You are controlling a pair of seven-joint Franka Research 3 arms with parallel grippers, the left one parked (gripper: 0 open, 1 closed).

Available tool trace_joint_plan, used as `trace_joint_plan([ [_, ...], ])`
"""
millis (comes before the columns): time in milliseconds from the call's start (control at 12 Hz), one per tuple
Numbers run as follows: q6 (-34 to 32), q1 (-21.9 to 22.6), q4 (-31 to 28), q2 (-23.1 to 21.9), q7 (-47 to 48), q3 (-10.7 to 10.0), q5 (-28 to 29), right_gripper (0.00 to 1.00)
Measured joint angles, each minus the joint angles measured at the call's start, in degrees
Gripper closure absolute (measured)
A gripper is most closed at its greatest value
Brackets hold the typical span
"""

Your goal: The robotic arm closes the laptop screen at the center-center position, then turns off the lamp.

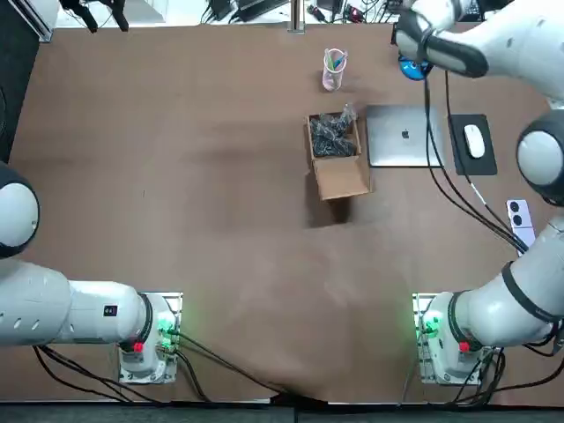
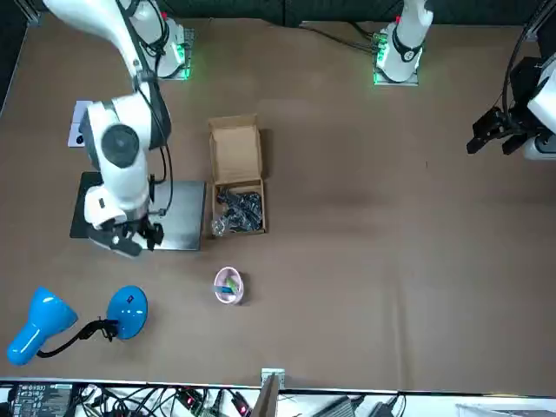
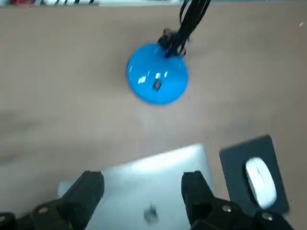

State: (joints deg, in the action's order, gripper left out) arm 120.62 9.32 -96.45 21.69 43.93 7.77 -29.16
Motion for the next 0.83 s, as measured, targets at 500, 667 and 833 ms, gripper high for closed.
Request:
trace_joint_plan([
  [500, -19.3, -3.3, 0.0, -14.1, -21.0, -0.1, 20.8, 0.0],
  [667, -23.0, -5.9, -0.1, -17.2, -25.9, -0.3, 24.1, 0.0],
  [833, -26.3, -8.6, -0.1, -20.0, -30.4, -0.3, 26.1, 0.0],
])
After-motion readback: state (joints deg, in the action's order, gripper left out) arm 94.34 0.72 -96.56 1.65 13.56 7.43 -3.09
